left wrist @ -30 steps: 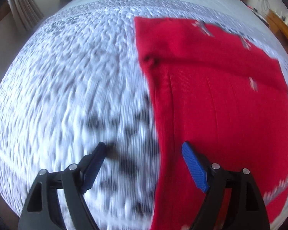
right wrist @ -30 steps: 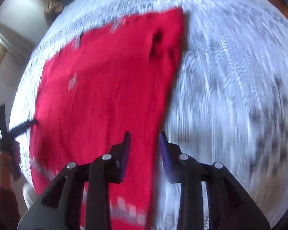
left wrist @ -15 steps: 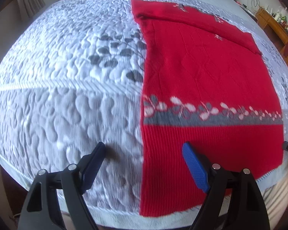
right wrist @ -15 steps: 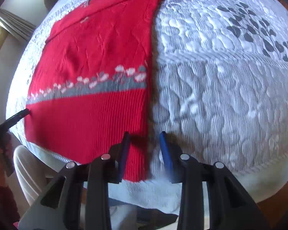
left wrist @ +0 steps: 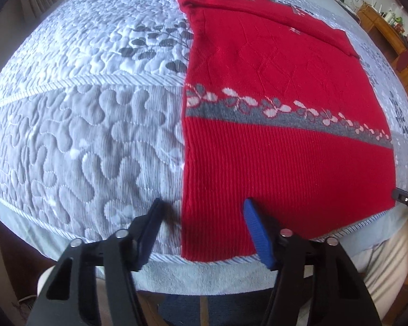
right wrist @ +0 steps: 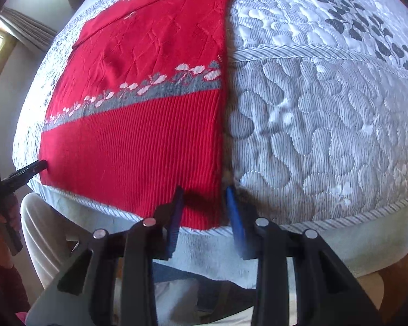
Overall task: Fold small clothes
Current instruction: 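Grasp the ribbed hem with both tools and fold it up toward the collar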
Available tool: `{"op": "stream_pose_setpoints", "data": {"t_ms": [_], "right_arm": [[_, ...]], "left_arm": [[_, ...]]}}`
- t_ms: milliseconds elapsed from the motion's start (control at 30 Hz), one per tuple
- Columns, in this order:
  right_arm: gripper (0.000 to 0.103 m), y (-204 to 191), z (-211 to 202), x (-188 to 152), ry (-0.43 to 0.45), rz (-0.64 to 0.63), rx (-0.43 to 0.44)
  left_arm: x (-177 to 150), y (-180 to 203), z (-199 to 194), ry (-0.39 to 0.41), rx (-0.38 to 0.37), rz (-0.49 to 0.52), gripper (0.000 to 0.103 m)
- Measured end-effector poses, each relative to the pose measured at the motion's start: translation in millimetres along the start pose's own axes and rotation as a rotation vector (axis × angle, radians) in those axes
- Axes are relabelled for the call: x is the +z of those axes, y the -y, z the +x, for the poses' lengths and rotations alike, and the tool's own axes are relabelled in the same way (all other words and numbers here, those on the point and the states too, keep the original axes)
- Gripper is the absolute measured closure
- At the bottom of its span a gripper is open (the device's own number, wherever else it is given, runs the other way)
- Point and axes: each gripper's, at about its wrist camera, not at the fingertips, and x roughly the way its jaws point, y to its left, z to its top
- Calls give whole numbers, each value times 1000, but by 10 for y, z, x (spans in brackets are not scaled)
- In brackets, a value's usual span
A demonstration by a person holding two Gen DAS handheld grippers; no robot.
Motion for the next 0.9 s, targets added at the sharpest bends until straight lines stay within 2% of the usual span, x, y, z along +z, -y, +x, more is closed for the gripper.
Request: {"op": "stream_pose_setpoints", "data": {"t_ms": [67, 100, 167, 233, 300, 467, 567, 733, 900], "right_arm": [[86, -9, 1, 4, -6, 0, 22], [95, -10, 8, 10, -10, 0, 38], [95, -44, 22, 0, -9, 0, 49], [95, -55, 19, -7, -7, 2, 46], [95, -67, 9, 5, -4, 10, 53], [96, -59, -66, 35, 4, 25, 87], [96, -53, -134, 72, 16, 30, 118], [96, -89, -325, 252, 55, 25, 160], [96, -138, -519, 601, 95, 4, 153]], "left_arm": [[-11, -16, -12, -1, -11, -18, 57], [-17, -36, -14, -8, -39, -37, 68], [-66, -88, -43, -11, -60, -67, 77], [-81, -125, -55, -16, -90, -85, 90], [-103, -175, -67, -22, -136, -116, 94], [-201, -267, -161, -13, -146, -135, 95], [-152, -320, -236, -1, -159, -142, 96], [72, -390, -415, 46, -191, -157, 96], [394, -435, -579, 93, -200, -174, 96]]}}
